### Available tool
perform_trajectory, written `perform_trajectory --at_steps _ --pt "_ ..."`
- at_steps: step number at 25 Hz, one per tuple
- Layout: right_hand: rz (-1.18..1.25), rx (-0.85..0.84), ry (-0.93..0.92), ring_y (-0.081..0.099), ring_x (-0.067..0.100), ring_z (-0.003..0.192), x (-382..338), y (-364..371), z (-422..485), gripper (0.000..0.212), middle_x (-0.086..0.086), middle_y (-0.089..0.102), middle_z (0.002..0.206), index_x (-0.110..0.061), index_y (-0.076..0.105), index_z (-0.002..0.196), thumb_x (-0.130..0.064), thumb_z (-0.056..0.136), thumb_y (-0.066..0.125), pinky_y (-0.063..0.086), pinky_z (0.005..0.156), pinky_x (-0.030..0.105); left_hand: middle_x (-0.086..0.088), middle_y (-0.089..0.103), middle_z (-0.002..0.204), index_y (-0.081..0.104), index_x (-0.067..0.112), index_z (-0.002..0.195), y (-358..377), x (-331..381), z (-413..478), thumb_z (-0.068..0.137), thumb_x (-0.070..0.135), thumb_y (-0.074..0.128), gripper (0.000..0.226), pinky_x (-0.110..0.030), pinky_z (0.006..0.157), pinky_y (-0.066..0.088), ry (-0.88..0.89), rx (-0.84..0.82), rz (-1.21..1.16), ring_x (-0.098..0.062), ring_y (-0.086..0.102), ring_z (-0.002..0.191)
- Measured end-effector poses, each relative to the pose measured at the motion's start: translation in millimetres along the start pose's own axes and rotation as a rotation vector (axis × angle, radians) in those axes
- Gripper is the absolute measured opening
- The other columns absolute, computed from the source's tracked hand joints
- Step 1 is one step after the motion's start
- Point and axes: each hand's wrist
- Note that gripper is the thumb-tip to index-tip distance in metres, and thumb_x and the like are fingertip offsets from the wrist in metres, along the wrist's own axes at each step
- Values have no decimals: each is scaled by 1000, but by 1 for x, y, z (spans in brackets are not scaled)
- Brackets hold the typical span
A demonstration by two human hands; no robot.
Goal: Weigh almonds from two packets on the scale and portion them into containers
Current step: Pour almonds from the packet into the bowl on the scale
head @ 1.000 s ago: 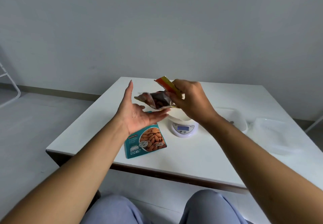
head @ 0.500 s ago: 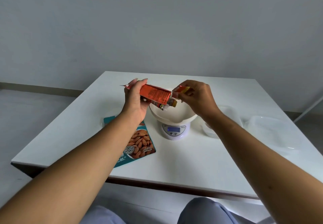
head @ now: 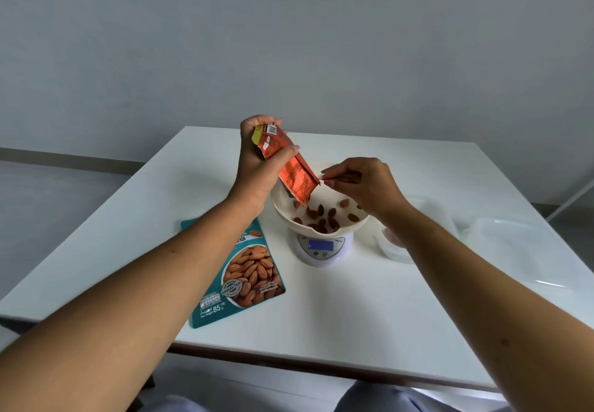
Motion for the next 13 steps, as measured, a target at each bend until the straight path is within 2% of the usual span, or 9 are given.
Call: perform_trajectory --at_steps 2,5,7,11,13 --pt "4 6 10 71 10 83 0 0 -2 15 7 75 98 -3 74 93 -4 78 74 52 75 11 -4 57 129 44 28 107 0 0 0 72 8 69 47 -29 93 51 8 -30 24 -20 57 118" --pt "20 28 30 71 12 89 -2 -1 -6 14 5 75 100 -4 75 93 -5 79 74 57 76 23 -1 55 132 42 24 114 1 4 -1 75 8 69 50 -32 98 50 24 -101 46 -16 55 121" --pt "50 45 36 71 12 91 -4 -2 -10 14 4 75 102 -4 74 94 -5 79 73 57 78 22 0 54 132 41 24 115 2 5 -3 74 8 69 52 -31 97 50 52 -114 54 -17 54 122" --pt "76 38 47 71 12 88 -9 -1 -15 14 6 75 100 -3 74 93 -4 79 73 55 78 18 2 55 129 41 25 113 8 12 -11 74 8 70 51 -32 96 50 73 -48 41 -17 55 120" --pt "86 42 61 71 14 88 -12 -3 -18 12 7 76 97 -4 74 92 -7 80 73 56 78 23 4 58 119 42 23 112 8 18 -16 72 19 74 51 -34 96 50 18 20 52 -13 58 110"
Point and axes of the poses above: each hand's wrist, its own z-axis towards the middle knuckle, its own y-axis out of the palm, x = y × z
